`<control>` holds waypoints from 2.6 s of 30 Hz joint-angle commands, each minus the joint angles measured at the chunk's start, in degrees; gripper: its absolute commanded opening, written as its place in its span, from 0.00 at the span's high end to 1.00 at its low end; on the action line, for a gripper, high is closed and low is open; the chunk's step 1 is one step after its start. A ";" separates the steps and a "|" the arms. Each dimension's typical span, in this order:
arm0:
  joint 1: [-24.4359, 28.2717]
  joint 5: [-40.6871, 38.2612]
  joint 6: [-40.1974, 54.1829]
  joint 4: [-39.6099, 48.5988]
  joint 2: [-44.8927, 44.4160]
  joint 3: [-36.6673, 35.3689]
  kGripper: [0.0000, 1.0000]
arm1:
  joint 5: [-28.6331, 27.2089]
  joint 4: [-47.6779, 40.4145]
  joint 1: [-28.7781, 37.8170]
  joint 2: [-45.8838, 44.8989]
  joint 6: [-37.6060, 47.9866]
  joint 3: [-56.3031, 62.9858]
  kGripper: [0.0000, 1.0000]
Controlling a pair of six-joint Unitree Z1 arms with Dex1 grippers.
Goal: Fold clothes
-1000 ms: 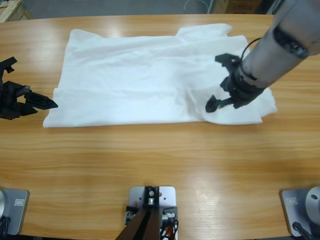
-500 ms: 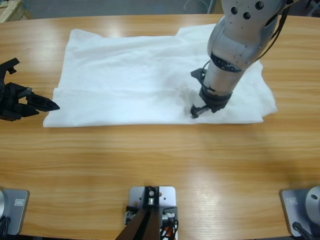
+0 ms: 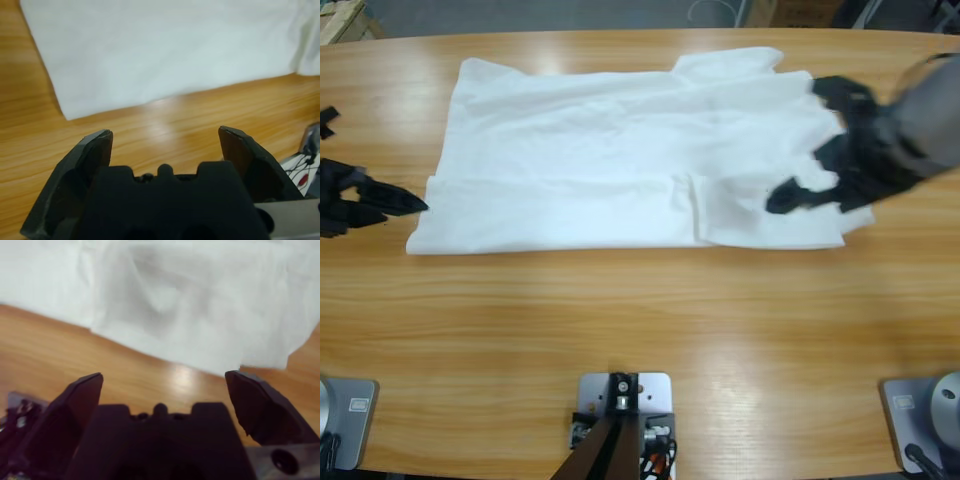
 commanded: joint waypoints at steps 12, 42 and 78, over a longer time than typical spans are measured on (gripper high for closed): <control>11.03 -14.43 -9.21 -15.77 -3.12 14.00 0.15 | 10.69 3.28 -4.65 -20.15 4.61 8.89 0.00; -5.97 8.10 -16.17 -11.39 15.36 9.40 0.11 | 14.27 7.10 -9.43 -20.25 0.86 8.92 0.00; -1.19 9.67 -20.43 -16.94 21.95 12.31 0.11 | 16.21 6.83 -13.40 -18.70 -2.26 9.04 0.00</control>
